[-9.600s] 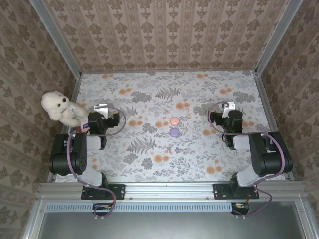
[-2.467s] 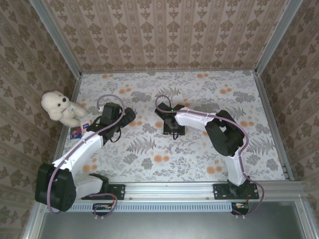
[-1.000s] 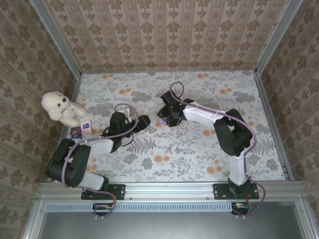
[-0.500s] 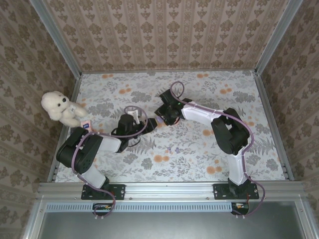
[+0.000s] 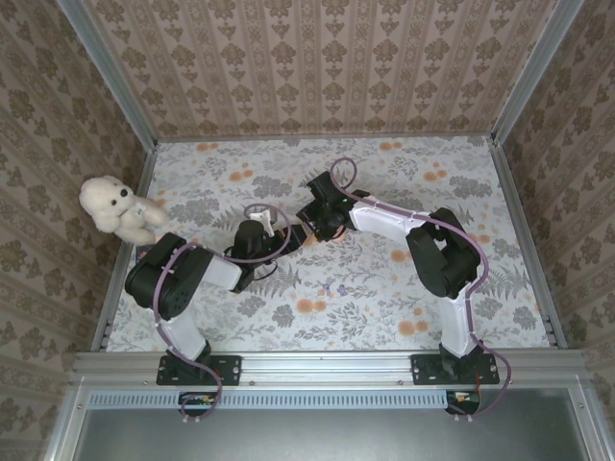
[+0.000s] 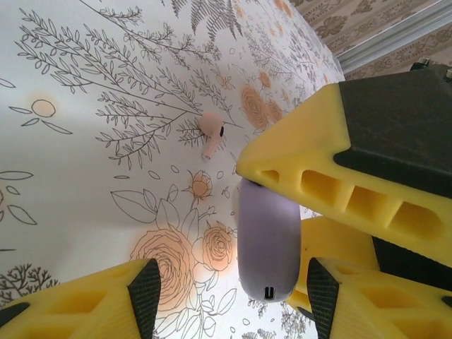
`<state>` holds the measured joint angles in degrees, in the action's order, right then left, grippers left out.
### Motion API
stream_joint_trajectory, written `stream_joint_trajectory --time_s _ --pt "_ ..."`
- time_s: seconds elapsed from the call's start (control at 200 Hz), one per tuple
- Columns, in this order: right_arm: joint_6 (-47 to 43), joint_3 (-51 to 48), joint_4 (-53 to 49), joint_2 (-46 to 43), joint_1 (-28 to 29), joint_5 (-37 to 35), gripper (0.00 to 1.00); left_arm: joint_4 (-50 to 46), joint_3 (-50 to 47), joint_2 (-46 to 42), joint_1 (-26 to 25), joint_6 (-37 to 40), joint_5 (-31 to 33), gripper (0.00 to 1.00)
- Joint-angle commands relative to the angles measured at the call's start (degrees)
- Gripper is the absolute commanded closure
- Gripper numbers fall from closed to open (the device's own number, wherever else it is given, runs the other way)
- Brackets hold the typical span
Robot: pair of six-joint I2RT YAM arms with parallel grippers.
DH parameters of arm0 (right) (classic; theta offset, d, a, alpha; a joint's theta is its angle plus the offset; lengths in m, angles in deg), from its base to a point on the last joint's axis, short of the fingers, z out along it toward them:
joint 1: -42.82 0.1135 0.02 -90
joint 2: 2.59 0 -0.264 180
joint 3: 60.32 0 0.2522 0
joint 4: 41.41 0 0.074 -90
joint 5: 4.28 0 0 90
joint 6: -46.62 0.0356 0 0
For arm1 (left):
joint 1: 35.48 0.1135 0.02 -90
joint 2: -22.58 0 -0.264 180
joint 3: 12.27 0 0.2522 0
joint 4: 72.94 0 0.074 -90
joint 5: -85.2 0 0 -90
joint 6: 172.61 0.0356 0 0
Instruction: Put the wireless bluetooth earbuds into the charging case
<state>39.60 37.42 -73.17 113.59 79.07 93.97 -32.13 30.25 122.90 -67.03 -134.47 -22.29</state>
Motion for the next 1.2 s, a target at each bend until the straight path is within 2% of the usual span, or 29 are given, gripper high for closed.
stream_joint_trajectory --time_s 0.0,0.2,0.505,0.79,1.08,1.195 --pt "1.39 0.30 0.83 1.24 -0.30 1.51 0.52 3.95 2.07 1.76 -0.53 -1.43 1.32 0.41" --pt "1.56 0.19 1.12 1.49 -0.30 1.86 0.52 5.88 3.24 4.19 -0.71 -2.01 1.58 0.46" --pt "1.61 -0.05 1.32 1.80 -0.30 2.30 0.52 7.82 3.94 6.16 -0.71 -2.95 2.12 0.61" --pt "2.62 -0.40 2.35 2.02 -0.21 2.82 0.52 11.47 4.01 8.20 -1.13 -5.37 3.86 0.62" --pt "3.86 -1.20 3.76 1.69 -0.13 3.26 0.52 16.49 2.94 10.61 -1.16 -8.46 5.36 0.88" --pt "3.86 -1.47 3.96 1.59 -0.13 3.33 0.52 16.69 2.45 10.37 -1.18 -8.53 5.63 0.95"
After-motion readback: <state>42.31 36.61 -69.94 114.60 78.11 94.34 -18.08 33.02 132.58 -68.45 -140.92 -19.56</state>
